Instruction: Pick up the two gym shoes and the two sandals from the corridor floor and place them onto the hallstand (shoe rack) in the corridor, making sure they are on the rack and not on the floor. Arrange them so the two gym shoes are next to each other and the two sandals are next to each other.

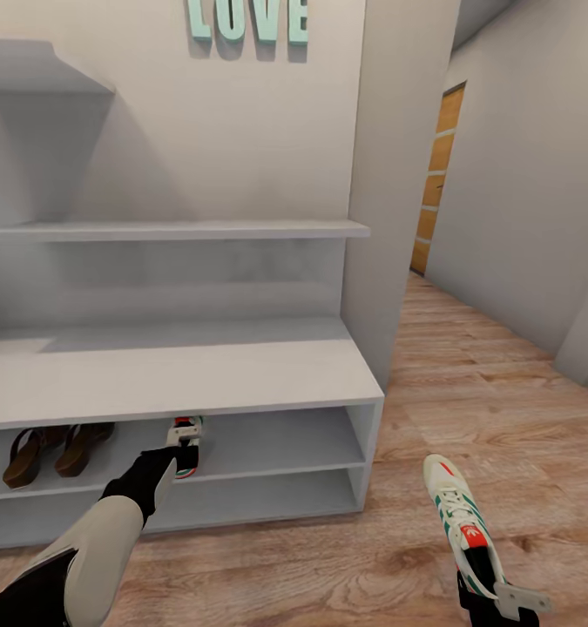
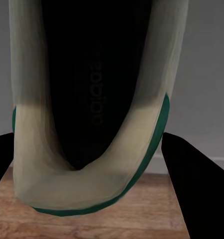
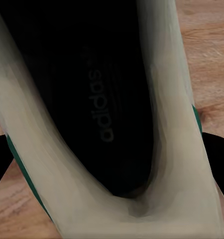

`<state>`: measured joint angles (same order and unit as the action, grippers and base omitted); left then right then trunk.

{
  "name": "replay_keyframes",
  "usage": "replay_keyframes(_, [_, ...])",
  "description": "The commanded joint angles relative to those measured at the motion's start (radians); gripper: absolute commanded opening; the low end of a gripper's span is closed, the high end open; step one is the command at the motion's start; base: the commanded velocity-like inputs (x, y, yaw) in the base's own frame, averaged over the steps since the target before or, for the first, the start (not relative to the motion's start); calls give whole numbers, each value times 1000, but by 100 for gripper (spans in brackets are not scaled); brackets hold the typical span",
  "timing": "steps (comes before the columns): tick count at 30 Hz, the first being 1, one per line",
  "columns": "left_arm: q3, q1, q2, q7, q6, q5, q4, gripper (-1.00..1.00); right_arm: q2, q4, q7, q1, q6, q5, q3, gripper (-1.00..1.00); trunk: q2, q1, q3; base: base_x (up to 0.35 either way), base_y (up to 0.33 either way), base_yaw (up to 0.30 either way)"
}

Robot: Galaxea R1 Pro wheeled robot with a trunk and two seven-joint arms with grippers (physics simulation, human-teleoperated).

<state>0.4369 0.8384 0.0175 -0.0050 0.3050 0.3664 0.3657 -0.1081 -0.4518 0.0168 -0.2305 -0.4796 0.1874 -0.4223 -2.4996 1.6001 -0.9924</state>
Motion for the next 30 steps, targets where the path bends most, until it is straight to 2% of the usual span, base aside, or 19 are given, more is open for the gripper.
replay_keyframes(1, [5, 0, 1, -1, 5, 4, 2, -100, 1, 1, 2, -1, -4, 10, -7, -100, 0, 0, -1, 31, 5, 0])
replay_keyframes(7, [5, -1, 2, -1, 5, 3, 1, -100, 1, 1, 2, -1, -4, 10, -7, -100, 0, 0, -1, 22, 2, 0])
replay_keyframes(15, [5, -1, 1, -2, 5, 3, 1, -100, 1, 1, 2, -1, -4, 10, -7, -100, 0, 0, -1, 182, 0, 0])
replay_keyframes(30, [5, -1, 1, -3, 5, 3, 1, -100, 1, 1, 2, -1, -4, 10, -7, -100, 0, 0, -1, 40, 0, 0])
